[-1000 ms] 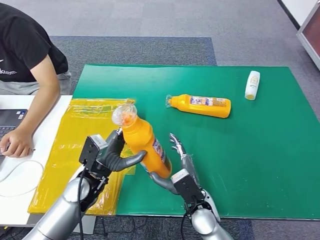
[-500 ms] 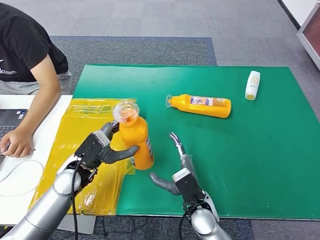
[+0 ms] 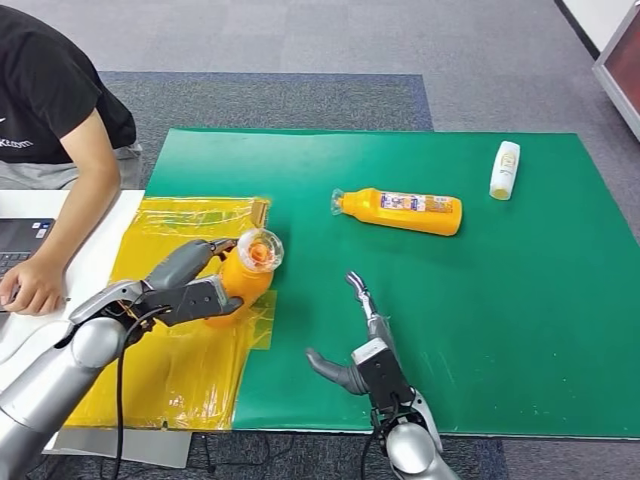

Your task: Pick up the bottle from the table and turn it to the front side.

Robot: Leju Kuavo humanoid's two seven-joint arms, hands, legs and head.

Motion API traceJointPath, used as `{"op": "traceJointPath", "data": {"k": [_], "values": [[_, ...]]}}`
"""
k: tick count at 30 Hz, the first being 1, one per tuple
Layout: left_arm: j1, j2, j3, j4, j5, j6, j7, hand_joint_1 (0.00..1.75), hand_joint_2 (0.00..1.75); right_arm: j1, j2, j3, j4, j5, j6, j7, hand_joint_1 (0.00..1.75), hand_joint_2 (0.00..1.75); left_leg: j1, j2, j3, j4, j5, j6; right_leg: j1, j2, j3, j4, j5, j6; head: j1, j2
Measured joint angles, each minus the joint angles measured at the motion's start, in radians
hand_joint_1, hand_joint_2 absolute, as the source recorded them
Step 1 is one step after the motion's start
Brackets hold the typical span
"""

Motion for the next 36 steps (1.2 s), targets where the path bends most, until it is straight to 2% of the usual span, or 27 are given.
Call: {"op": "traceJointPath", "data": {"k": [6,20,27,36], "values": [[-0.019,0.055,-0.025,0.004,-0.022,-0.029,0.003,1.75,1.75,0.004,0.009,-0.011,0.002,0.000,0.011,0.001,0.00,1.75,0.000,0.000,0.000,0.000,0.000,0.000,0.000,0.000,0.000,0.000,0.000,0.000,0.000,0.000],[-0.047,0.063,-0.081,0.047,-0.018,-0.059,0.009,1.75,1.75,0.001,0.019,-0.022,0.049,-0.015,0.039,0.007,0.00,1.75,0.000,0.000,0.001,0.000,0.000,0.000,0.000,0.000,0.001,0.000,0.000,-0.001,0.000,0.000],[-0.054,0.037,-0.114,0.091,-0.019,-0.045,0.010,1.75,1.75,-0.002,0.023,-0.031,0.076,-0.040,0.075,0.014,0.00,1.75,0.000,0.000,0.002,0.000,0.000,0.000,0.000,0.000,0.002,0.000,0.001,-0.001,0.000,0.000],[0.010,-0.049,-0.134,0.212,-0.030,0.014,0.040,1.75,1.75,-0.019,0.026,-0.037,0.121,-0.074,0.103,0.014,0.00,1.75,0.000,0.000,0.002,0.000,0.001,-0.001,0.000,0.000,0.002,0.000,0.001,-0.002,0.000,0.000]]}}
